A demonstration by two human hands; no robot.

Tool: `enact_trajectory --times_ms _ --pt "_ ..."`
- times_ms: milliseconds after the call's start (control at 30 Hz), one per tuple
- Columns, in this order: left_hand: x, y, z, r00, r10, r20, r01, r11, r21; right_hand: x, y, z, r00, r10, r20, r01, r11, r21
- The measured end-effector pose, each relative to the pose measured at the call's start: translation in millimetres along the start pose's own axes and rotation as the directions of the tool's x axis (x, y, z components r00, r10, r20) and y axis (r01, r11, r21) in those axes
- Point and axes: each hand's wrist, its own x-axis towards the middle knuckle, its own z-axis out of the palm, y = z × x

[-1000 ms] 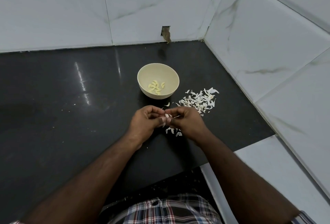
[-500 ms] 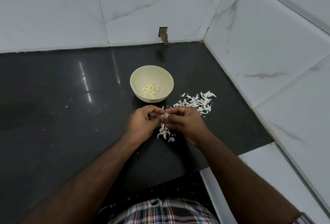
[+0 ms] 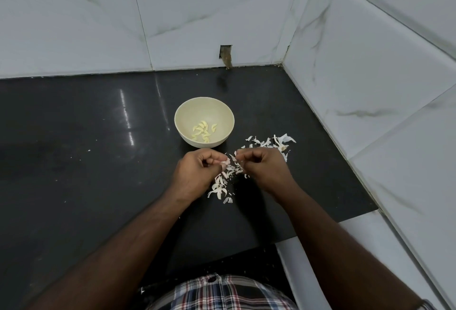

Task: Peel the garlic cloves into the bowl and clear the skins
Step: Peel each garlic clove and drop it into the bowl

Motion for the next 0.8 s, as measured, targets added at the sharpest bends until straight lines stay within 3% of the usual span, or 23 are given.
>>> enact_trajectory --times_ms 100,500,667,800 --pt "-1 3 2 1.0 0.007 0.001 -0.007 0.999 0.042 -1 -8 -3 0.998 -0.008 0.063 0.006 0.999 0.041" --pt "-7 7 12 0.988 0.01 -0.151 -0.004 0.999 0.043 -8 -12 16 0.999 -0.045 -0.007 0.04 0.936 -0.35" --pt "-7 6 17 0.984 -0.114 -0.136 0.087 0.977 -0.195 -8 -6 11 0.999 0.012 0.05 0.003 0.953 -0.303" --pt "-7 8 15 0.983 -0.172 -0.058 0.14 0.922 -0.36 -8 1 0 0.999 0.001 0.051 0.005 0.994 -0.11"
